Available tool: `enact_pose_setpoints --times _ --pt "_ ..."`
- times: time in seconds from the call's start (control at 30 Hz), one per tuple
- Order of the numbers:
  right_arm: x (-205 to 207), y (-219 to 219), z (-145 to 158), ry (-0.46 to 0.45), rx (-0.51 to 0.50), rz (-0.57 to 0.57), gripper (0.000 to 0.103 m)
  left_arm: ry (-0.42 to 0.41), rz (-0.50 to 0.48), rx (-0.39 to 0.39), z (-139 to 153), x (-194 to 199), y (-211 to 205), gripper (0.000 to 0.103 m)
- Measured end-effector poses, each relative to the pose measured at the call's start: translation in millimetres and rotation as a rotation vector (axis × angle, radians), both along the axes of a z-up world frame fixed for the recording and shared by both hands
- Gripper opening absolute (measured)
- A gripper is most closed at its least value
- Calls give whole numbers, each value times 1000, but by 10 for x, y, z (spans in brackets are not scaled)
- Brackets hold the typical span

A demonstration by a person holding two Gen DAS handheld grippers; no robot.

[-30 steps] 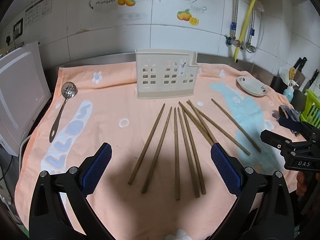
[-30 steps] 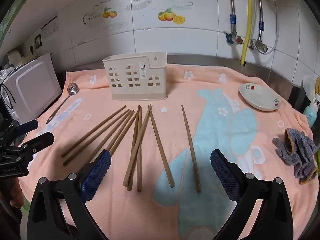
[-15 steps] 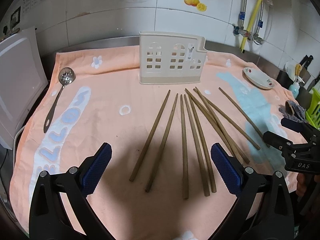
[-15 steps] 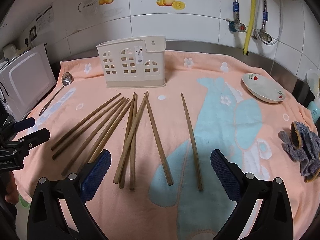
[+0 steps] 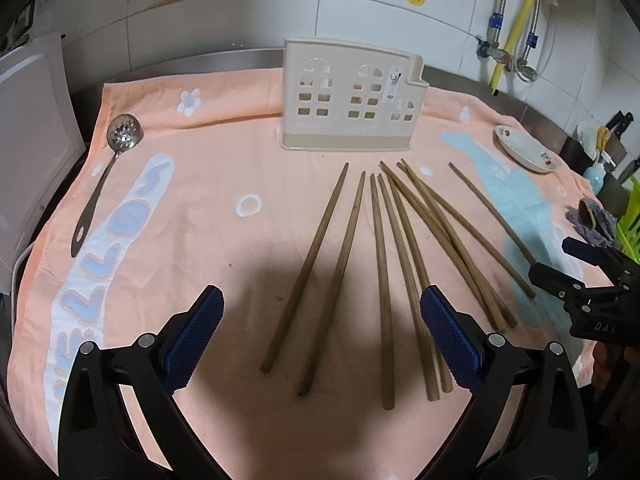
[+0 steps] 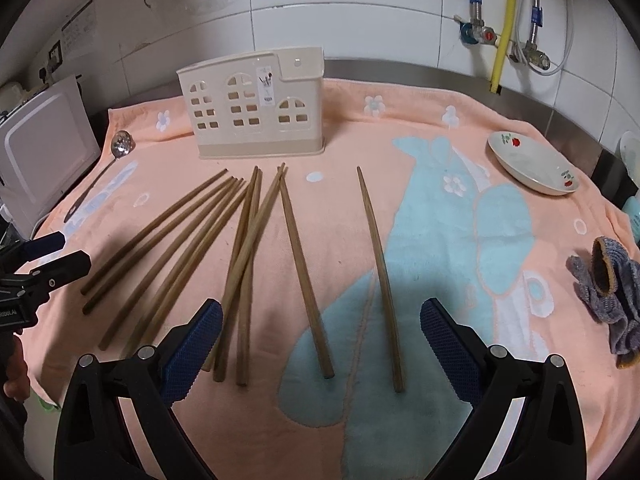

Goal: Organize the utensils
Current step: 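Lower the left tool onto one chopstick while the right tool lowers onto another, then close the left gripper on a chopstick while the right gripper closes on another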

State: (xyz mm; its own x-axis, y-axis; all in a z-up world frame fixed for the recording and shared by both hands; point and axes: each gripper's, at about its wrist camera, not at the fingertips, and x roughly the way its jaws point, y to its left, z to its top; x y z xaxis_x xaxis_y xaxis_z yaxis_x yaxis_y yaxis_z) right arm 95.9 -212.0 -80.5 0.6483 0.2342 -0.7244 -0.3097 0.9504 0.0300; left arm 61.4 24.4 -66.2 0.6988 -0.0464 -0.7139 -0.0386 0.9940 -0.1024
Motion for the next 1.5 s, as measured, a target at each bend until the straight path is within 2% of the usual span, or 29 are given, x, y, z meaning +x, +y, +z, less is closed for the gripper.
enact_pose_setpoints --times 0.17,0.37,0.47,0.53,0.73,0.8,0.97,1.2,1.5 --pt "62 -7 -59 15 -6 2 96 20 -7 0 -79 82 14 96" --pt "124 -77 -100 29 -1 -5 94 47 -18 -18 -180 166 74 80" --pt "153 -127 -117 43 15 -6 82 56 -14 -33 -212 207 129 71" --pt "174 -165 -125 49 22 -13 82 60 -13 -33 -233 232 164 66" --pt "259 -268 -178 69 29 -32 63 79 -43 -36 -290 286 201 46" --pt "287 -306 -202 78 36 -40 52 85 -58 -42 -310 295 198 42" --pt "337 -352 -262 100 51 -47 35 92 -86 -55 -356 320 189 31" --pt "349 -358 -285 91 42 -63 20 81 -103 -56 -355 319 184 23" --pt "324 -398 -297 89 45 -66 12 90 -87 -92 -370 317 275 22"
